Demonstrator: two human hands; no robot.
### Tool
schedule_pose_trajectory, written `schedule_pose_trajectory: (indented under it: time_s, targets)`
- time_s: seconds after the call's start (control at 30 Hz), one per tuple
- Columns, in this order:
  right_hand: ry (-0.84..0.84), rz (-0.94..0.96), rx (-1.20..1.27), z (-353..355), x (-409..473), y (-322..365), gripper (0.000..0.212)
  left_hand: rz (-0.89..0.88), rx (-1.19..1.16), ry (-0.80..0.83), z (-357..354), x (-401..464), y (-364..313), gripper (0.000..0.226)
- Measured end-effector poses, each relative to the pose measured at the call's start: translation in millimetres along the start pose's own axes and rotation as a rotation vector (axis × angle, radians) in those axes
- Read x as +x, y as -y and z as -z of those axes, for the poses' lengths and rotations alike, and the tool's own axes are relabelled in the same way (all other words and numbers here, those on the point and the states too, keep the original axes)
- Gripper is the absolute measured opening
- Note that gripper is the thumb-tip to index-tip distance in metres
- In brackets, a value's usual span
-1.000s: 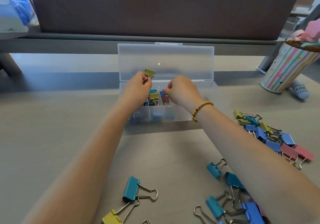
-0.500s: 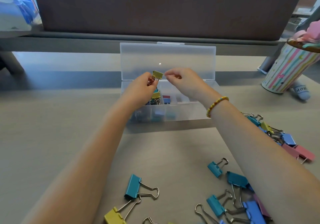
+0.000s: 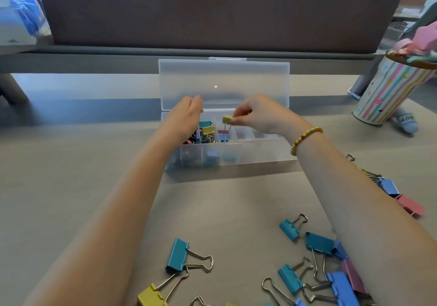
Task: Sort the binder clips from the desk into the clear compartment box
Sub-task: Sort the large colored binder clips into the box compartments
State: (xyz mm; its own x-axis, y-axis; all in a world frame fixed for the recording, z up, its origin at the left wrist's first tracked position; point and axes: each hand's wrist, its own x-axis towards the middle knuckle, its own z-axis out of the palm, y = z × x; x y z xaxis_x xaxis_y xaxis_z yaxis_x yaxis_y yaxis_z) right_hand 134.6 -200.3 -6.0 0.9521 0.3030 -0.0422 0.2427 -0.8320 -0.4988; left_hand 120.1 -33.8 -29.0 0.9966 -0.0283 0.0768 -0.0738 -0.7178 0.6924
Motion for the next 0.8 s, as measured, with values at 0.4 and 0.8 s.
schedule_pose_trajectory:
  time_s: [0.4,0.8]
  targets:
    - [-0.094,0.054,-0.243,-17,12,-3,0.025,0.075,-0.129,0.000,-3,-1,1,0.022]
    - [0.057,0.257,-0.696,-15,8,2,0.034,0.045,-0.091,0.006,-5,1,3,0.019]
